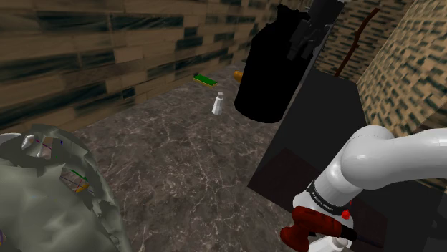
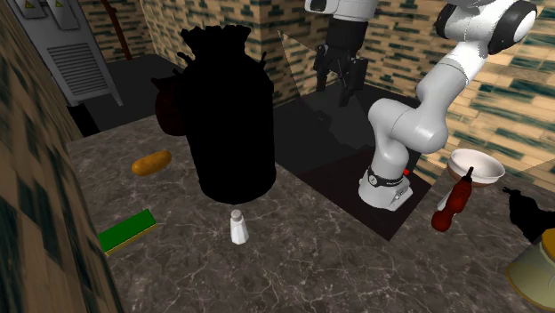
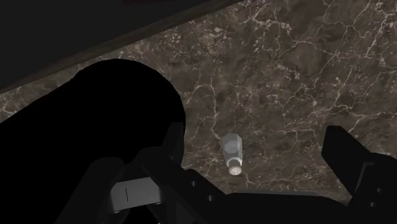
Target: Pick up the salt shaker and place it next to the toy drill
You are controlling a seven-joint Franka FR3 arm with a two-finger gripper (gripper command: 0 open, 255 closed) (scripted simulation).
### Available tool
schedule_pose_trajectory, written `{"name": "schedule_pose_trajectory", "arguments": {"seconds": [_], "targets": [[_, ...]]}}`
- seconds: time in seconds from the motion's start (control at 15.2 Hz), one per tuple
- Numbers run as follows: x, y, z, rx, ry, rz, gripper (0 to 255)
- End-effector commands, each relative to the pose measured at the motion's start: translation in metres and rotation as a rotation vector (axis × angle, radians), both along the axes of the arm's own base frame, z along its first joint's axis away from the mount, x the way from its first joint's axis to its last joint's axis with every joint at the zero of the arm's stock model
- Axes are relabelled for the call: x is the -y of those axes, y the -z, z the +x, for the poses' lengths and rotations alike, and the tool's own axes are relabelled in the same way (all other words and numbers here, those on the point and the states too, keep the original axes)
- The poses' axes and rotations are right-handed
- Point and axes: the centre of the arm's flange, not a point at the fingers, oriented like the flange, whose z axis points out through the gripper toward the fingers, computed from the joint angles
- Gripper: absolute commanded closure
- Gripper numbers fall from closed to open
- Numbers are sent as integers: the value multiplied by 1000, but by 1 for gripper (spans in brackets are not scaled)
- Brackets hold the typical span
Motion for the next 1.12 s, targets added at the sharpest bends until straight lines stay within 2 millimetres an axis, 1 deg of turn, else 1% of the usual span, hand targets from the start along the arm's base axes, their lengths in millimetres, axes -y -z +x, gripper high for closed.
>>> {"name": "schedule_pose_trajectory", "arguments": {"seconds": [0.0,1.06], "targets": [[0,0,0,0,0,0,0],[0,138,167,-53,86,42,0]]}}
